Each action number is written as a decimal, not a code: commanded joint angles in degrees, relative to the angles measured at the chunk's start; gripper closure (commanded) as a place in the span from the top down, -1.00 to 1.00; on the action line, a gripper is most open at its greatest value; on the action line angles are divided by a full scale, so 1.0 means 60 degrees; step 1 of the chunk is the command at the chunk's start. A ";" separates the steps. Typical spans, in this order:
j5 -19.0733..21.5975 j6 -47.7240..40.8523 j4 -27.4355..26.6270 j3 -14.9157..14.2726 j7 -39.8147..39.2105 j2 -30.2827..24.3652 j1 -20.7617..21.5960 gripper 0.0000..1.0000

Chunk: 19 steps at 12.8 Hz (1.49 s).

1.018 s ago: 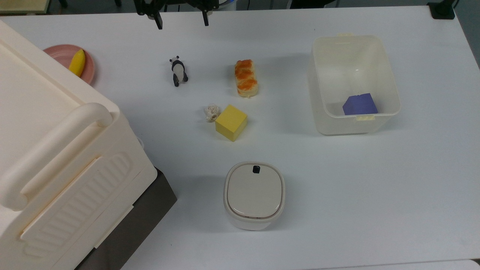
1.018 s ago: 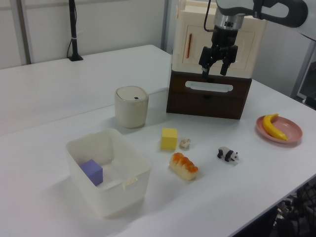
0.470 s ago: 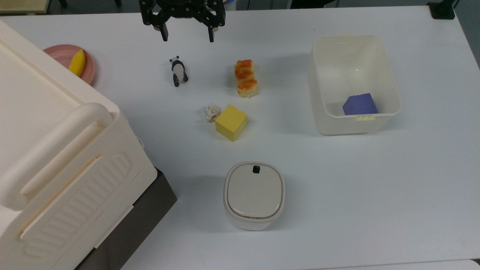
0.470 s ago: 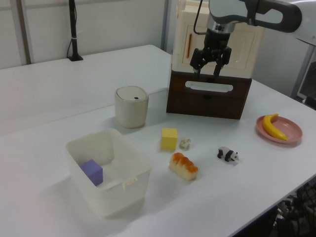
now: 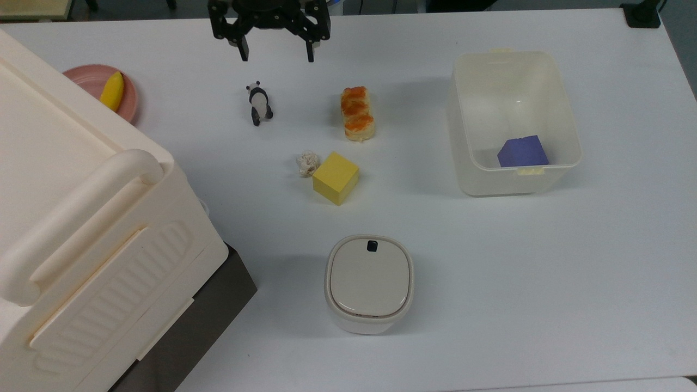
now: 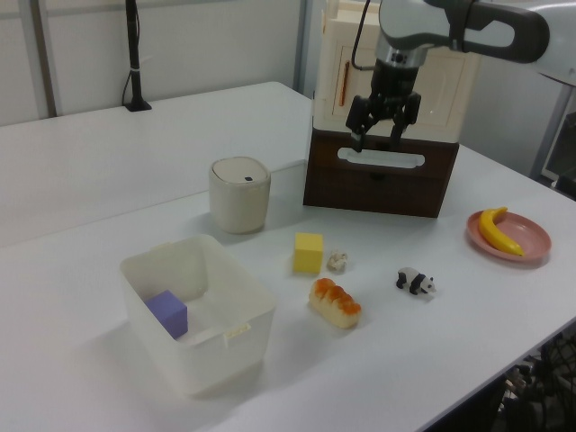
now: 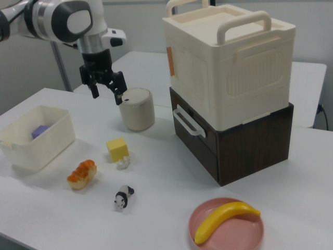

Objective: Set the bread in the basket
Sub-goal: 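Move the open gripper down toward the orange bread roll, then lower the gripper around the bread roll and close it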

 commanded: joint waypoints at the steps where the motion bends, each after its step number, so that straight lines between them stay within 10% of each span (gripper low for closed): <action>1: -0.0151 0.2022 -0.2786 0.0051 0.0222 -0.1441 0.0644 1.00; 10: 0.0053 0.4880 -0.6262 0.0007 -0.0555 -0.2178 0.1613 1.00; 19: 0.0333 0.5661 -0.6206 0.0095 -0.0481 -0.0479 0.2023 1.00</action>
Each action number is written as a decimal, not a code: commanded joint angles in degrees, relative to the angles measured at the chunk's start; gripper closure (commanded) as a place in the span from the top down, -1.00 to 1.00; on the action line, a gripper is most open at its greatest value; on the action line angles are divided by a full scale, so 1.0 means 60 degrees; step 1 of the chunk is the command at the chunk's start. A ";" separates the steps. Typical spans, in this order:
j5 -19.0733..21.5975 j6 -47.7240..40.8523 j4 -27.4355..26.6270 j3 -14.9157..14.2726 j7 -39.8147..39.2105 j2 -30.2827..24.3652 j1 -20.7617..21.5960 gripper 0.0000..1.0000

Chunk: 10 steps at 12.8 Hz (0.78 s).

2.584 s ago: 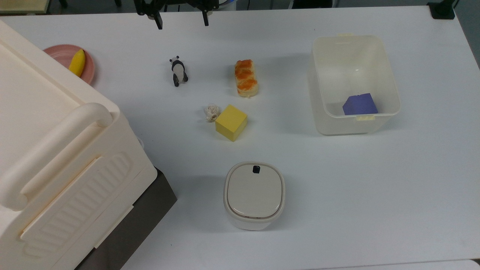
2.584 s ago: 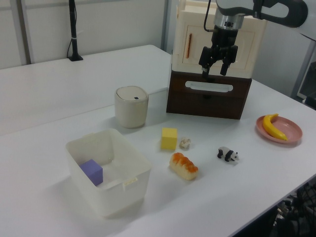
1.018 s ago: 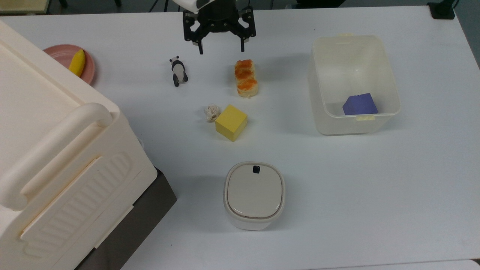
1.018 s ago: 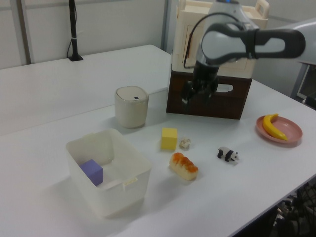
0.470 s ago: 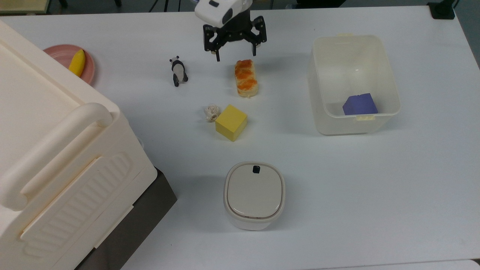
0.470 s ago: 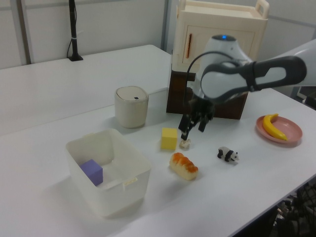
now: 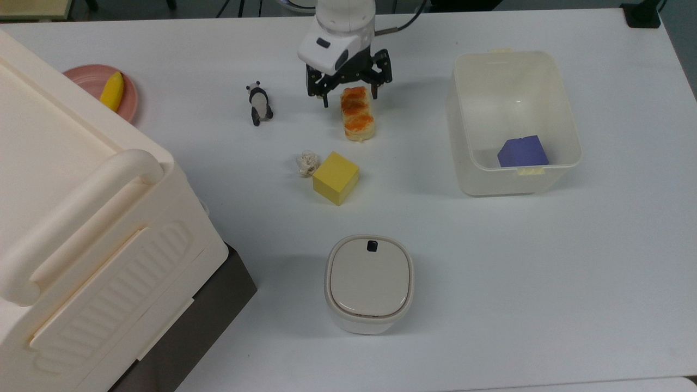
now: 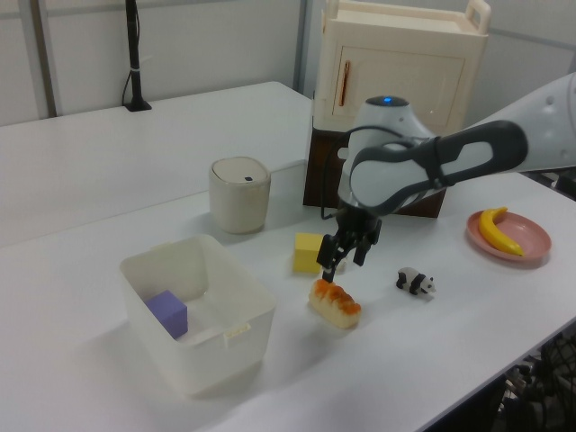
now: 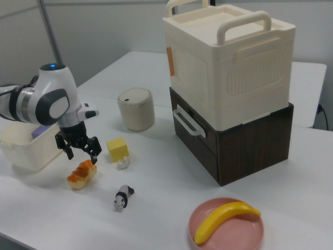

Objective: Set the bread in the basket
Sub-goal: 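Lower the gripper around the bread roll and close it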

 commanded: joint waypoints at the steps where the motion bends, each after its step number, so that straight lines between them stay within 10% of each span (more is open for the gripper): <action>1: 0.0129 0.0324 0.0115 -0.0014 -0.0148 0.0510 0.0216 1.00; 10: 0.0099 0.0324 0.0408 -0.0029 -0.0281 0.1272 0.0420 1.00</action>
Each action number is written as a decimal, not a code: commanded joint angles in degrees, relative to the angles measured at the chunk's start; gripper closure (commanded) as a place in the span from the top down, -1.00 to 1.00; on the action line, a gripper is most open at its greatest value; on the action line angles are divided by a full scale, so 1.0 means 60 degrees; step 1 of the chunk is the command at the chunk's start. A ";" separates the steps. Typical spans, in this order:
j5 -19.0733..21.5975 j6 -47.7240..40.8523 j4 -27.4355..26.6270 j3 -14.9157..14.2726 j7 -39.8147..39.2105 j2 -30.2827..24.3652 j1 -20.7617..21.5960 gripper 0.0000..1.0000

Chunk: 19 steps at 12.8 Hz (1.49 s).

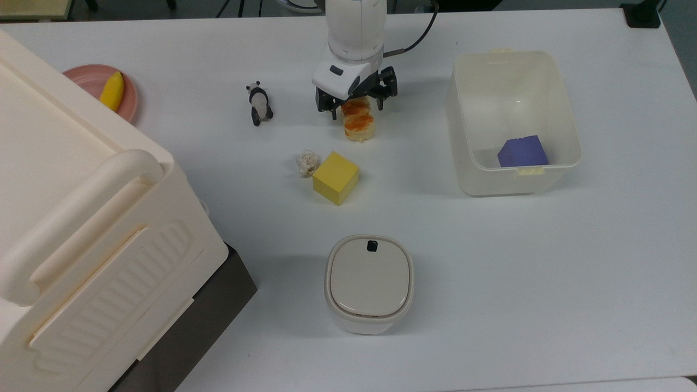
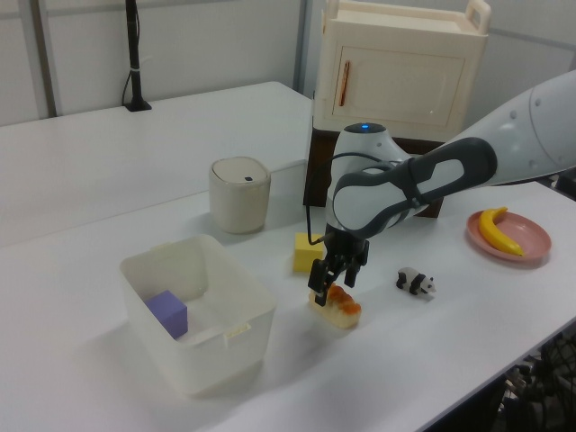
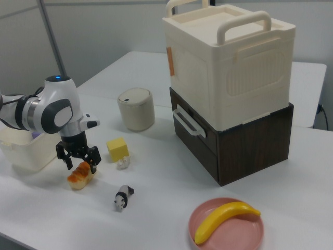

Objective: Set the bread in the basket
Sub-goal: 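Lower the gripper around the bread roll and close it, then lift the bread roll and carry it over the white plastic bin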

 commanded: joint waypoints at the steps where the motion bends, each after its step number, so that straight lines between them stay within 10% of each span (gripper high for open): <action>1: 0.0056 0.0169 0.0354 -0.0056 -0.0134 0.0449 0.0180 0.49; 3: 0.0070 0.0169 0.0442 -0.0056 -0.0119 0.0450 0.0166 -0.90; 4: 0.0070 0.0169 0.0500 -0.0056 -0.0191 0.0450 0.0166 -1.00; 12: 0.0187 -0.0064 0.1538 -0.0056 0.0012 -0.0634 0.0179 -1.00; 19: 0.0276 -0.0959 0.3518 0.0178 0.0613 -0.0502 0.2111 -0.83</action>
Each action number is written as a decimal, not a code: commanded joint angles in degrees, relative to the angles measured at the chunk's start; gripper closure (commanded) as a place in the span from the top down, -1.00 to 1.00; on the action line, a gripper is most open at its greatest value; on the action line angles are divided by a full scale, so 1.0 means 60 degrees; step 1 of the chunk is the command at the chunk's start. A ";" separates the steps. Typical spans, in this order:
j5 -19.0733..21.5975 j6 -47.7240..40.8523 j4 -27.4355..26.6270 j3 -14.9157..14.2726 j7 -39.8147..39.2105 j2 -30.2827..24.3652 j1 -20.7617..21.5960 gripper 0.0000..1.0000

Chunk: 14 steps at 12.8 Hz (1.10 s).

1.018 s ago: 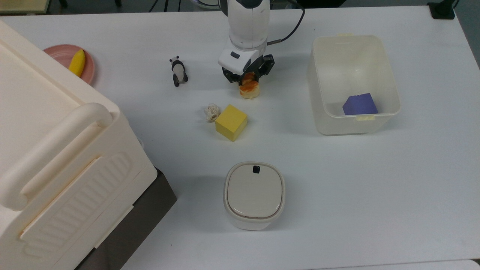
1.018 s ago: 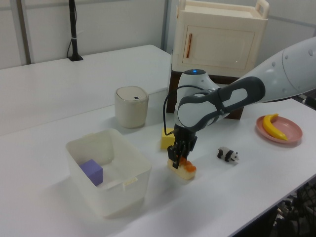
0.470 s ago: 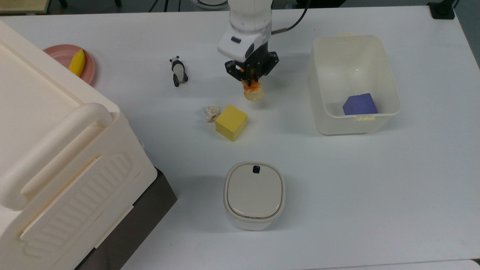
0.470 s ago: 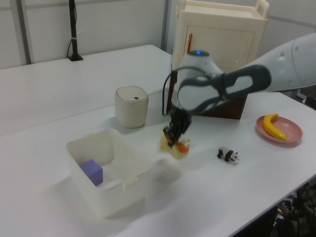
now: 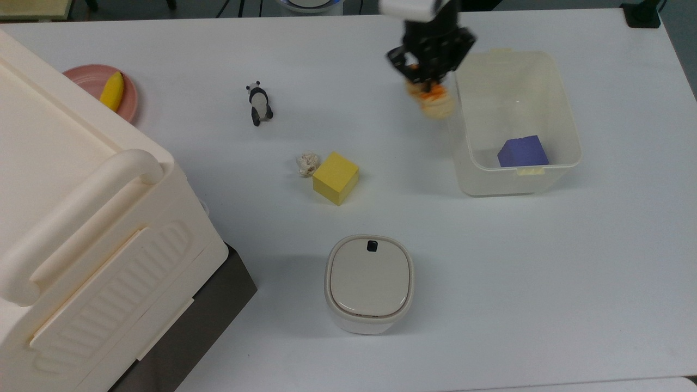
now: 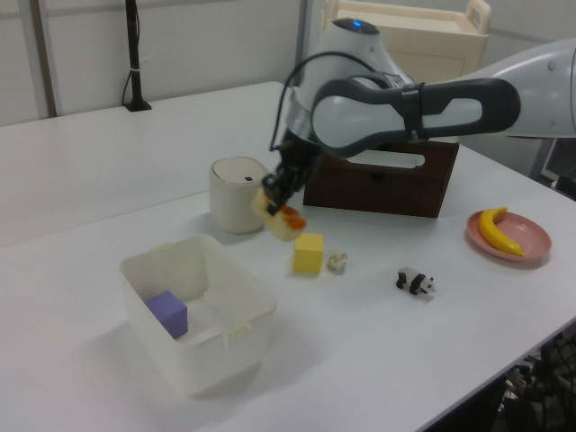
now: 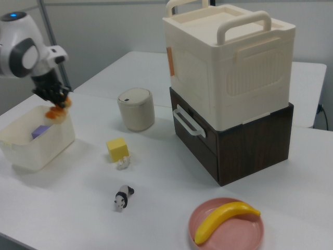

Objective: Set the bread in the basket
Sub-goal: 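Lift the bread roll and carry it over the white plastic bin, then open the gripper to drop the bread roll into the bin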

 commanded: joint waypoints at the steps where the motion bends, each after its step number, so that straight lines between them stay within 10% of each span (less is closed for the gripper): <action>1: 0.0197 -0.0257 0.0341 0.0040 0.0199 0.0136 0.1113 -0.83; 4: 0.0212 -0.0228 0.0341 0.0347 0.0272 0.0428 0.1437 -0.83; 5: 0.0212 -0.0228 0.0341 0.0407 0.0432 0.0545 0.1437 -0.52; 6: 0.0168 -0.0228 0.0341 0.0451 0.0491 0.0575 0.1452 0.98; 14: 0.0022 -0.1086 0.0341 0.0539 0.0492 -0.0110 0.1059 1.00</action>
